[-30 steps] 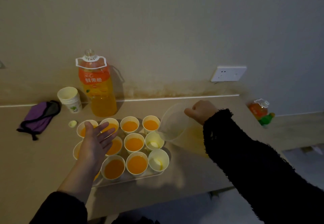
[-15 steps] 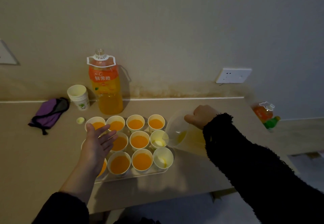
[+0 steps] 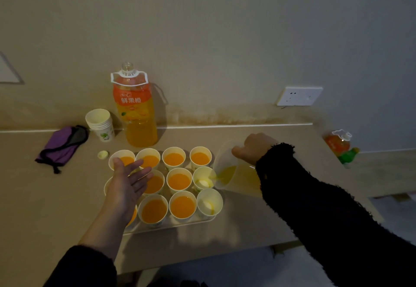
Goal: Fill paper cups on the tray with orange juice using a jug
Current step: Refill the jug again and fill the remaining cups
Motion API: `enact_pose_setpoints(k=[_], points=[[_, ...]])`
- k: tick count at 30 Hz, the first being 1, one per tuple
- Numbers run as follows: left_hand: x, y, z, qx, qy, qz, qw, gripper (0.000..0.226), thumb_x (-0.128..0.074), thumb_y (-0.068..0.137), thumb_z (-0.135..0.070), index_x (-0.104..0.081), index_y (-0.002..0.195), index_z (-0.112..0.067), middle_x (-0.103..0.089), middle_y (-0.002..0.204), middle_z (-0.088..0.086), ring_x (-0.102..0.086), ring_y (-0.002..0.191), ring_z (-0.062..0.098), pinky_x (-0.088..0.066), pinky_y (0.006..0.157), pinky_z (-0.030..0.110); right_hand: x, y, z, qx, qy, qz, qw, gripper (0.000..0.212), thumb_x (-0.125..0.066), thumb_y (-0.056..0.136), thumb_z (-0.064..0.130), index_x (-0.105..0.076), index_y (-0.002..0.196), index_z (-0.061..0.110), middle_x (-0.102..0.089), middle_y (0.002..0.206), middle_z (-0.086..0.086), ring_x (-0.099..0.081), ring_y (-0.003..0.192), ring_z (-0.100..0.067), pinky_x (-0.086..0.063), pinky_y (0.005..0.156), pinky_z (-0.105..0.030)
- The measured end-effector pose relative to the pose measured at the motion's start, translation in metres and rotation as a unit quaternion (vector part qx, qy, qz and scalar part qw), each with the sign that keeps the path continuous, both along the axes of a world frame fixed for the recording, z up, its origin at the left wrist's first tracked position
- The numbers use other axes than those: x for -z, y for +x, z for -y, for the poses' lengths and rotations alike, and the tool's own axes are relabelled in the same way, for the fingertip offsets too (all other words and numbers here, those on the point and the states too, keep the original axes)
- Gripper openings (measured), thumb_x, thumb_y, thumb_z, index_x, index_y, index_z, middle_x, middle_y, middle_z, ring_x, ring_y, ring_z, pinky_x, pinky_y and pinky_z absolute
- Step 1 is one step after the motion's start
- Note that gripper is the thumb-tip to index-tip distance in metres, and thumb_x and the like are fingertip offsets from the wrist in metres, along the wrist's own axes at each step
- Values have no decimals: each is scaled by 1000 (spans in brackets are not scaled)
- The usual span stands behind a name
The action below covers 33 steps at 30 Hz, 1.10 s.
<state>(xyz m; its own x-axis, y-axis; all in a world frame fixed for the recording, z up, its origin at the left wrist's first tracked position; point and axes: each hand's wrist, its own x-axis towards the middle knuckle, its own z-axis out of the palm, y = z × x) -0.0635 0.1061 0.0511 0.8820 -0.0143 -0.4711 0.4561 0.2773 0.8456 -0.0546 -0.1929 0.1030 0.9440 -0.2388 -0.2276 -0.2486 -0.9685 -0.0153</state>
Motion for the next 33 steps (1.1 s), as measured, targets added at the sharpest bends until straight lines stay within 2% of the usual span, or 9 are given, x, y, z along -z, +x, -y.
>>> enact_pose_setpoints(k=[8, 13, 17, 23, 28, 33], points=[[2, 1, -1, 1, 2, -5, 1000, 68, -11, 96, -60, -53, 122, -13, -59, 120, 16, -55, 113, 29, -34, 103, 41, -2, 3, -2, -16, -10, -2, 1000, 50, -41, 86, 57, -53, 73, 10, -46, 63, -2, -54, 72, -24, -39, 63, -27], [3, 2, -2, 0, 3, -5, 1000, 69, -12, 96, -59, -53, 123, -12, -59, 120, 16, -55, 111, 28, -34, 103, 41, 1, 5, -2, -20, -10, -3, 1000, 51, -40, 86, 58, -44, 58, 14, -48, 63, -4, -54, 70, -24, -40, 62, -28], [4, 3, -2, 0, 6, -3, 1000, 68, -12, 96, -59, -53, 123, -12, -59, 120, 16, -55, 112, 29, -34, 102, 40, 2, 7, -3, -23, -9, -5, 1000, 52, -40, 85, 57, -43, 57, 14, -48, 62, -4, -53, 66, -22, -39, 61, -27], [4, 6, -3, -3, 11, -6, 1000, 68, -12, 96, -59, -54, 121, -12, -59, 121, 17, -55, 113, 30, -33, 105, 42, 1, 10, -4, -15, -10, -4, 1000, 51, -42, 84, 58, -45, 58, 15, -49, 63, -4, -56, 71, -25, -40, 63, -27], [3, 9, -2, 0, 14, -9, 1000, 70, -12, 96, -58, -53, 126, -10, -58, 123, 17, -54, 117, 31, -33, 106, 43, 1, 14, -4, -14, -14, -11, 1000, 51, -42, 84, 59, -55, 75, 11, -48, 64, -3, -56, 74, -26, -43, 66, -29], [4, 13, -2, 0, 13, -11, 1000, 70, -12, 96, -59, -53, 125, -10, -58, 125, 17, -55, 114, 29, -33, 107, 43, 0, 15, -4, -12, -11, -13, 1000, 50, -43, 85, 59, -56, 75, 11, -50, 65, -4, -56, 74, -25, -40, 64, -28]])
